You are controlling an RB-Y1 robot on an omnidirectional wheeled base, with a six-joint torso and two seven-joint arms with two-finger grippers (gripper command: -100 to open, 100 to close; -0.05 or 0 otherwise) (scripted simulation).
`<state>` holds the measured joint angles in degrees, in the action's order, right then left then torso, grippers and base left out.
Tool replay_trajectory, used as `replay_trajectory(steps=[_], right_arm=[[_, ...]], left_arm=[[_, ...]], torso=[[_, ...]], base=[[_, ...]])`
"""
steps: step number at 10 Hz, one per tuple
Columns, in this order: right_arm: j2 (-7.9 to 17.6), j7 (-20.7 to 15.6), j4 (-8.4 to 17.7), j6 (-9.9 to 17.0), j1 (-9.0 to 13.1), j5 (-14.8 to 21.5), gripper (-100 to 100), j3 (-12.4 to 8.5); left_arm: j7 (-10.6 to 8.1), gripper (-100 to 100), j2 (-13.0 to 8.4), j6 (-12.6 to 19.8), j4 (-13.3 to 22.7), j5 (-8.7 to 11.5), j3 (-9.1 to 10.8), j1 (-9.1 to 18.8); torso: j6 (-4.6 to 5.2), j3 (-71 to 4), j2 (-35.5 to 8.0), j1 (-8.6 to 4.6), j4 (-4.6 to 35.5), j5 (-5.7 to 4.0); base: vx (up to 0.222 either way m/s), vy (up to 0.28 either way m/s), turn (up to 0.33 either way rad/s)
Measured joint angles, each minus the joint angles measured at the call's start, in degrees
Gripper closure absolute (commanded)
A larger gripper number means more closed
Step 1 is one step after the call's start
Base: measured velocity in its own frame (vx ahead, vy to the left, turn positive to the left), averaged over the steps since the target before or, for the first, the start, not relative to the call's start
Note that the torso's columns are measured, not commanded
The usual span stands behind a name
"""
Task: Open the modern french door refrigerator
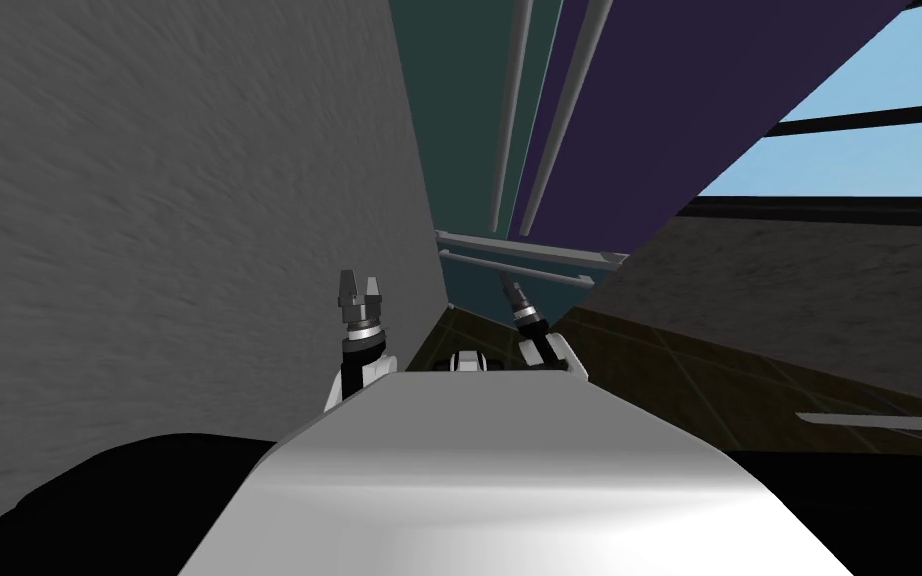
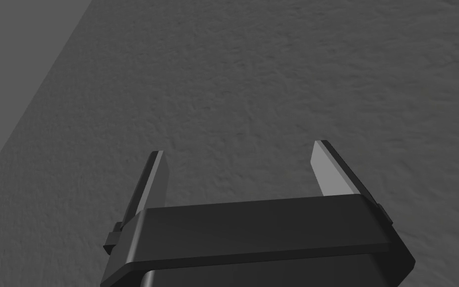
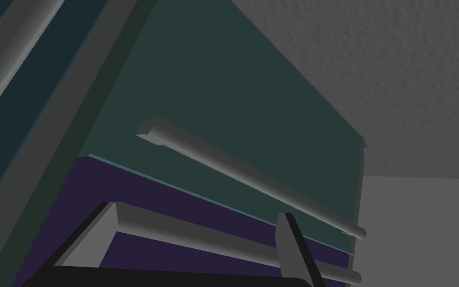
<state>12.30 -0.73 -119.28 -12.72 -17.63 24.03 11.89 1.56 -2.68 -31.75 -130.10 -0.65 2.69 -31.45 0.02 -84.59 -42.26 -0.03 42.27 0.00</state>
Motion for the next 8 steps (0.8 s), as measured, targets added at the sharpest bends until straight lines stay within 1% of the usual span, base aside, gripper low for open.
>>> replay_trajectory(steps=[1,2,3,4,5,6,7,8], right_arm=[[0.9,-0.5,0.9,1.8,1.0,1.6,-100,0.6],[1.2,-0.9,1.4,3.7,1.6,2.9,-100,1.0],[1.6,-1.6,2.6,5.2,2.2,4.6,-100,1.7],[1.9,-2.1,2.9,7.1,2.7,6.1,-100,2.3],[2.4,-2.8,4.1,9.0,3.7,7.8,-100,3.1],[3.0,-3.1,4.8,10.9,4.4,9.1,-100,3.4],[3.6,-3.5,6.4,12.7,5.7,10.6,-100,4.0],[3.9,-4.0,6.8,14.6,5.9,12.1,-100,4.5]], left_arm=[[0.0,0,0.0,0.0,0.0,0.0,0.0,0.0],[0.0,0,0.0,0.0,0.0,0.0,0.0,0.0],[0.0,0,0.0,0.0,0.0,0.0,0.0,0.0],[0.0,0,0.0,0.0,0.0,0.0,0.0,0.0],[0.0,0,0.0,0.0,0.0,0.0,0.0,0.0],[0.0,0,0.0,0.0,0.0,0.0,0.0,0.0],[0.0,0,0.0,0.0,0.0,0.0,0.0,0.0],[0.0,0,0.0,0.0,0.0,0.0,0.0,0.0]], torso=[[-0.03,0.0,0.0,0.02,0.0,-0.01],[0.0,0.1,-0.1,0.0,0.0,-0.01],[-0.03,0.0,0.0,0.02,0.0,-0.01],[0.0,0.0,0.0,-0.02,0.0,-0.01],[-0.03,0.0,0.0,0.08,0.0,0.01],[0.0,0.0,0.0,0.05,0.0,0.01],[-0.03,0.0,0.0,0.03,0.0,0.0],[0.0,0.0,0.0,-0.02,0.0,-0.01]], base=[[0.043,0.047,0.048],[0.051,0.048,0.09],[0.054,0.034,0.042],[0.06,0.058,0.091],[0.052,0.057,0.04],[0.067,0.053,0.083],[0.059,0.038,0.049],[0.074,0.043,0.081]])
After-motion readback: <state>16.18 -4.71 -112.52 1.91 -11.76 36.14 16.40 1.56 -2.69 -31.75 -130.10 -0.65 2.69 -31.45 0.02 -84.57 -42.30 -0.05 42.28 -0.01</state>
